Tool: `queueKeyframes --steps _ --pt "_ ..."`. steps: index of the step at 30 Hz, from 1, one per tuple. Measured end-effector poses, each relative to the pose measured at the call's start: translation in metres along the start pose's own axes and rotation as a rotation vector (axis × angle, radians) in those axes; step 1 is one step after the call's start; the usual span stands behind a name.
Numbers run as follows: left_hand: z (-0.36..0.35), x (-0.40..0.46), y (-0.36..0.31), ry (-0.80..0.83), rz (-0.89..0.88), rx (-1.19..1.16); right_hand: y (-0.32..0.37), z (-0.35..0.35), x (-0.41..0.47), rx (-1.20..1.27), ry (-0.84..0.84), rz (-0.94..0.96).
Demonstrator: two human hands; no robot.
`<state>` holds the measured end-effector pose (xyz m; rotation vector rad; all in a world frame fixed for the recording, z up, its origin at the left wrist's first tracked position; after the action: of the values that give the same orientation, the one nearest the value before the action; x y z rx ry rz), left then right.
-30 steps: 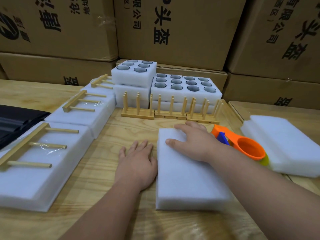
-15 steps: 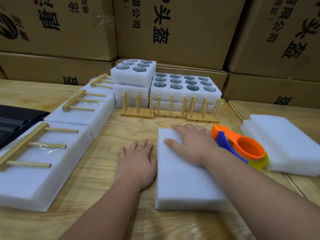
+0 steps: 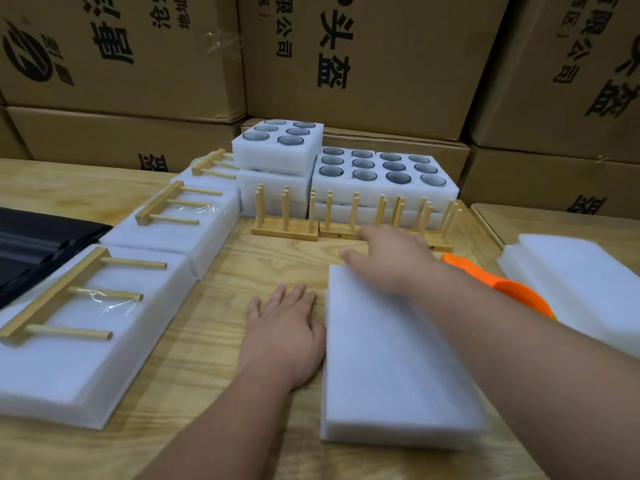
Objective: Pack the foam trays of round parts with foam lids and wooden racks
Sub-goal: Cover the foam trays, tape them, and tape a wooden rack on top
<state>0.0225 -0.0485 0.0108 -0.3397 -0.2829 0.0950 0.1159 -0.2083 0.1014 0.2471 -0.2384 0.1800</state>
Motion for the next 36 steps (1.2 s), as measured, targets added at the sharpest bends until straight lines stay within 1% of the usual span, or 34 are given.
queueKeyframes --steps 2,6,8,9,11,13,18,21,23,24,26,30,33,36 --pt "0.0 0.0 0.0 0.001 -0.001 -0.003 0.006 0.003 0.023 0.125 -0.11 -0.078" --pt "0.0 0.0 0.0 -0.003 0.003 -0.004 0.013 -0.001 0.068 0.418 -0.318 -0.347" --pt "0.0 0.0 0.0 -0.006 0.0 -0.003 0.017 -0.01 0.078 0.498 -0.401 -0.423" --pt "-0.001 0.001 0.0 -0.007 -0.003 0.001 0.019 -0.017 0.079 0.526 -0.433 -0.432" --pt "-0.002 0.001 0.0 -0.009 -0.007 0.011 0.026 -0.035 0.072 0.544 -0.453 -0.39" --pt "-0.003 0.001 0.001 -0.012 -0.01 0.014 0.035 -0.049 0.064 0.5 -0.419 -0.299" --pt "-0.004 0.001 0.001 -0.026 -0.014 0.013 0.046 -0.041 0.065 0.542 -0.506 -0.208" --pt "-0.004 0.001 0.001 -0.035 -0.013 0.009 0.06 -0.029 0.081 0.5 -0.451 -0.155" --pt "-0.003 0.001 0.001 -0.033 -0.013 0.008 0.074 -0.026 0.094 0.444 -0.344 -0.132" --pt "-0.003 0.001 0.001 -0.03 -0.015 0.009 0.08 -0.029 0.097 0.405 -0.298 -0.123" --pt "-0.004 0.001 0.001 -0.028 -0.018 0.007 0.084 -0.046 0.095 0.381 -0.295 -0.135" --pt "-0.004 0.003 0.002 -0.034 -0.02 0.0 0.066 -0.071 0.092 0.558 -0.334 -0.303" --pt "-0.006 0.002 0.003 -0.031 -0.025 0.008 0.062 -0.069 0.102 0.58 -0.396 -0.239" --pt "-0.005 0.003 0.004 -0.035 -0.02 0.006 0.067 -0.071 0.102 0.61 -0.383 -0.156"
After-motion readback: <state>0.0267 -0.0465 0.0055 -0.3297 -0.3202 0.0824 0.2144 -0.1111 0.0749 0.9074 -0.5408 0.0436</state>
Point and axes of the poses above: each hand's wrist, its own x-axis towards the middle knuckle, its own z-axis out of the back of the hand, y = z × x, the point moved 2 cm from there along x, towards the middle knuckle, and after that the axes turned 14 degrees about -y, right-handed, at the moved point
